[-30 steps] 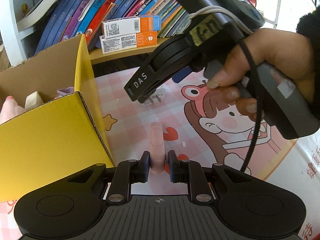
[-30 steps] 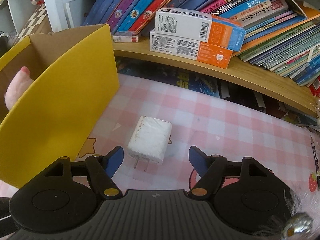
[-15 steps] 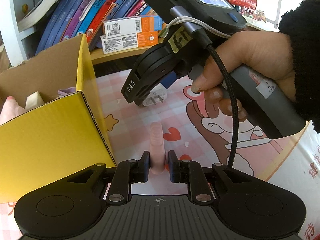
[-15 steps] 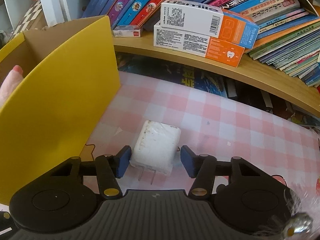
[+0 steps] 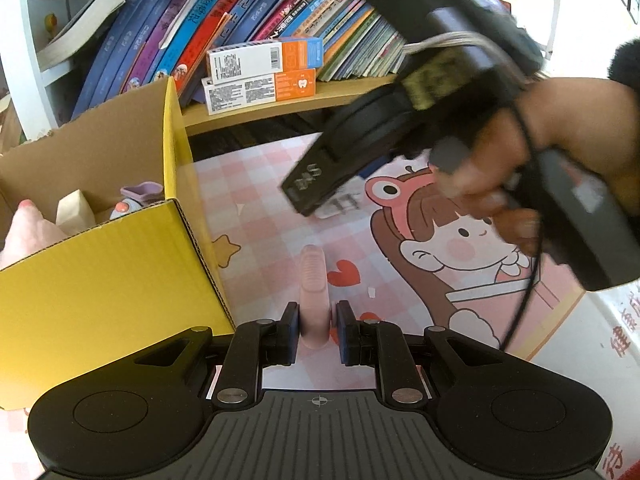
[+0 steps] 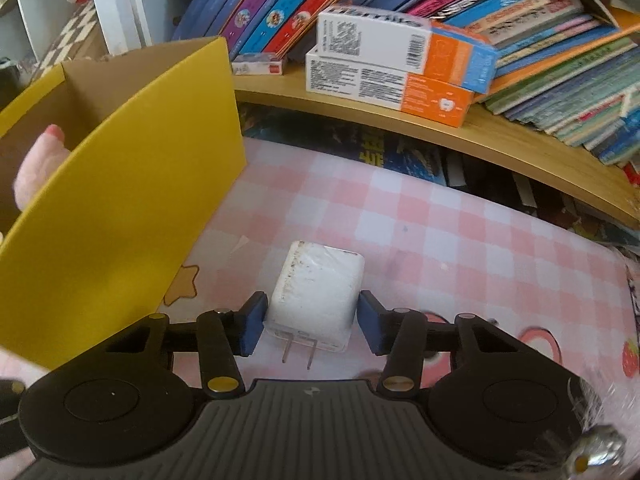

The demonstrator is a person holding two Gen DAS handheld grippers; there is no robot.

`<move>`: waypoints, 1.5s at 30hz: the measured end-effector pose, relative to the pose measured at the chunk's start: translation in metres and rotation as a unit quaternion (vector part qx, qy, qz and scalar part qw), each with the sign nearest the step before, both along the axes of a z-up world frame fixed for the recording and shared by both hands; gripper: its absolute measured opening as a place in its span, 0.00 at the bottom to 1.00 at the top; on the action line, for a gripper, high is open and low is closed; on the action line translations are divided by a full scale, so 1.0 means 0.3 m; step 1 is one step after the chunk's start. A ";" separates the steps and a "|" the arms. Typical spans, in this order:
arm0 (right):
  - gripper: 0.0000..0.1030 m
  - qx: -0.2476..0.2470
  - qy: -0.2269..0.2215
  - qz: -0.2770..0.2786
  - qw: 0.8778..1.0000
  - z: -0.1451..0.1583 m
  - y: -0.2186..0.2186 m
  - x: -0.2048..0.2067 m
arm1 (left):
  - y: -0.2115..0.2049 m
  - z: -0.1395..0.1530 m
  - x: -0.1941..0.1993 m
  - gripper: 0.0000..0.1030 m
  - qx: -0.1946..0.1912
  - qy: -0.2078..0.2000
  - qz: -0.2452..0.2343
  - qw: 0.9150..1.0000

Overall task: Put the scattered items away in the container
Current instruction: 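Lift the white charger with the right tool while the left tool holds the pink stick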

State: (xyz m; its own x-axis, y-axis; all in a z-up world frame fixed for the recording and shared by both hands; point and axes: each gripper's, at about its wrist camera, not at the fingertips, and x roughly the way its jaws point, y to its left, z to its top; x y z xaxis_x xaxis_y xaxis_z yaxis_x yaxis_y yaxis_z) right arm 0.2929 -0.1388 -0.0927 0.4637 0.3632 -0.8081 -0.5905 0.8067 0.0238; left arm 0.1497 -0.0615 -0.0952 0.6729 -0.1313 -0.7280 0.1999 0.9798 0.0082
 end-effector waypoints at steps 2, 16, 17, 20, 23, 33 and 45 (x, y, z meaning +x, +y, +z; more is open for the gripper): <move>0.45 0.004 -0.002 -0.008 1.000 0.018 -0.033 -0.025 | -0.001 0.009 -0.007 0.17 0.000 -0.002 -0.002 1.000; 0.45 0.031 -0.005 -0.062 0.998 0.116 -0.235 -0.247 | -0.052 0.102 -0.111 0.17 0.004 -0.038 -0.026 0.999; 0.45 0.034 -0.006 -0.065 0.997 0.123 -0.244 -0.264 | -0.056 0.109 -0.120 0.17 0.003 -0.041 -0.028 0.999; 0.45 0.038 -0.004 -0.071 0.997 0.140 -0.267 -0.315 | -0.058 0.132 -0.149 0.17 -0.005 -0.046 -0.028 0.999; 0.46 0.042 -0.002 -0.074 0.996 0.155 -0.284 -0.365 | -0.050 0.151 -0.175 0.17 -0.014 -0.048 -0.027 0.998; 0.45 0.058 -0.013 -0.081 0.995 0.211 -0.308 -0.516 | -0.020 0.227 -0.279 0.17 -0.014 -0.077 -0.025 0.997; 0.45 0.079 -0.024 -0.064 0.995 0.258 -0.246 -0.604 | 0.066 0.293 -0.371 0.17 -0.012 -0.096 0.000 0.995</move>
